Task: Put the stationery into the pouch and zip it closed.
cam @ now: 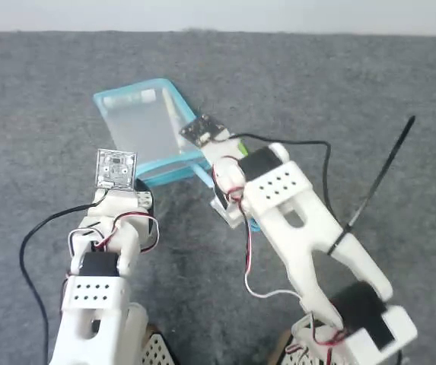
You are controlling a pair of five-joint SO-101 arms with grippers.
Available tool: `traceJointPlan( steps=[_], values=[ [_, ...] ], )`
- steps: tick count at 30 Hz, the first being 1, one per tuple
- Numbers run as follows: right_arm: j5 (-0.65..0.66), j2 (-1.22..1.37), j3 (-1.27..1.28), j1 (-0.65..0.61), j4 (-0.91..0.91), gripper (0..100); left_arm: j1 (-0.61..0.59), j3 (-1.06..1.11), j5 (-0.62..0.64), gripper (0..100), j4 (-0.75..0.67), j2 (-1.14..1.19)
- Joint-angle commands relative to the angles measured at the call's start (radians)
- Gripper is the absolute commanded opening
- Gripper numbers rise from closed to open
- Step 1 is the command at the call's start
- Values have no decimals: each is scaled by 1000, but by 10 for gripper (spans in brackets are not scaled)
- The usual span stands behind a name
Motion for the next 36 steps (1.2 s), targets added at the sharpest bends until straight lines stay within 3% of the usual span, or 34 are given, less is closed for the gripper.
traceJointPlan(
  steps=[1,18,24,36],
  values=[
    [-38,48,-147,-7,-15,7,2,-10,-11,11,-37,-21],
    [-144,463,-727,-140,-15,20,-3,-10,-11,11,-37,-21],
    [-140,498,-818,-139,-10,214,-5,-10,-11,11,-37,-21],
    [-98,232,-838,50,286,174,-6,-8,-11,12,-37,-21]
  ],
)
